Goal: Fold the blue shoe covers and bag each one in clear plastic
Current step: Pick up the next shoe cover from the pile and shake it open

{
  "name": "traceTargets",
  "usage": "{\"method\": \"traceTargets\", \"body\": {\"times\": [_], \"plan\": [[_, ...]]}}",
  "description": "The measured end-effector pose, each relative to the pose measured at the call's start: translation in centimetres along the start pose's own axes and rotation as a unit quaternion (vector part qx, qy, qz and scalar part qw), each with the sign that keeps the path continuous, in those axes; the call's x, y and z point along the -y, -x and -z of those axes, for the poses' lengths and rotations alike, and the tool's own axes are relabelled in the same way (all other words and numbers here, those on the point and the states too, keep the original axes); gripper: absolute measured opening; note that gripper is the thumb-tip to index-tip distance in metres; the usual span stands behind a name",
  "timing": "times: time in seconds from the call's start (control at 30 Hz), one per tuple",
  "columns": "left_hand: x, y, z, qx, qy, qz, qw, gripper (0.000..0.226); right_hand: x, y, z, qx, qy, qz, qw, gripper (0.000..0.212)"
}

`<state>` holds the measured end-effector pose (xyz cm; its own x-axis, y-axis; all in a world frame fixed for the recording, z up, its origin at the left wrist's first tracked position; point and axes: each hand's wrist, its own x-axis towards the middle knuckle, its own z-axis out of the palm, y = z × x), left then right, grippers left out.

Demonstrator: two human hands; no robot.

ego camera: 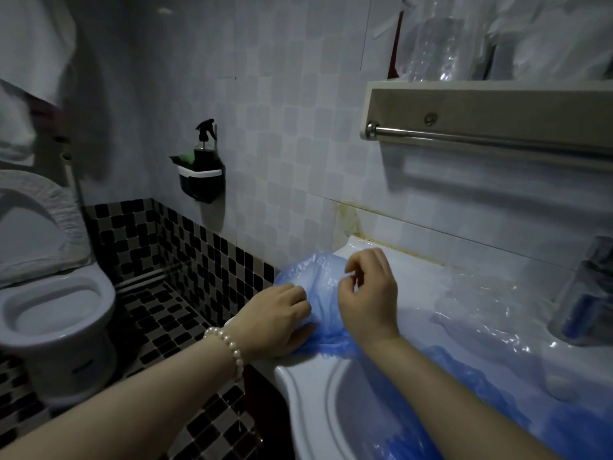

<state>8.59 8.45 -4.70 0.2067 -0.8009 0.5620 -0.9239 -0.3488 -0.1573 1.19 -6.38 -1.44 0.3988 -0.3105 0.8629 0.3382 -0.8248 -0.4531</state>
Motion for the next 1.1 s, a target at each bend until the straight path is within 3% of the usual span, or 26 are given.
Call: {"method": "traceTargets", "body": {"times": [0.07, 0.2, 0.27, 0.37, 0.47, 0.57, 0.63, 0.77, 0.87, 1.1], "plan": [[0.0, -0.1, 0.0, 0.032, 0.005, 0.001, 0.999, 0.04, 1.6, -0.6, -0.4, 0.01, -0.052, -0.058, 0.997, 0.027], [-0.1, -0.6, -0.2, 0.103, -0.056, 0.069, 0.991, 0.069, 3.0, -0.1, -1.9, 0.095, -0.081, -0.135, 0.983, 0.021], [-0.6, -0.6, 0.2, 0.076, -0.07, 0.093, 0.99, 0.073, 2.8, 0.2, -2.2, 0.07, -0.084, -0.115, 0.987, 0.021], [-1.1, -0.5, 1.4, 0.058, -0.074, 0.129, 0.987, 0.066, 1.8, -0.6, -0.8, 0.048, -0.065, 0.003, 0.997, 0.012], [-1.2, -0.2, 2.2, 0.037, -0.053, 0.107, 0.992, 0.047, 0.4, -1.6, 2.1, 0.21, 0.011, 0.115, 0.971, 0.008], [-1.6, 0.5, 1.7, 0.046, 0.011, 0.07, 0.996, 0.027, -0.9, -1.3, 4.1, 0.402, 0.184, 0.121, 0.889, 0.014], [-2.3, 0.6, 1.5, 0.051, 0.043, 0.077, 0.995, 0.02, -1.6, -0.7, 4.5, 0.444, 0.27, 0.125, 0.845, 0.021], [-2.7, 0.3, 0.9, 0.042, 0.047, 0.103, 0.993, 0.014, -2.5, 0.3, 4.4, 0.458, 0.273, 0.085, 0.842, 0.028], [-2.7, 0.2, 1.1, 0.043, 0.046, 0.139, 0.988, 0.023, -2.4, 0.4, 4.1, 0.449, 0.274, 0.071, 0.847, 0.024], [-2.5, 0.3, 1.8, 0.104, -0.02, 0.102, 0.989, 0.039, -2.8, 1.5, 4.4, 0.385, 0.256, 0.138, 0.876, 0.005]]}}
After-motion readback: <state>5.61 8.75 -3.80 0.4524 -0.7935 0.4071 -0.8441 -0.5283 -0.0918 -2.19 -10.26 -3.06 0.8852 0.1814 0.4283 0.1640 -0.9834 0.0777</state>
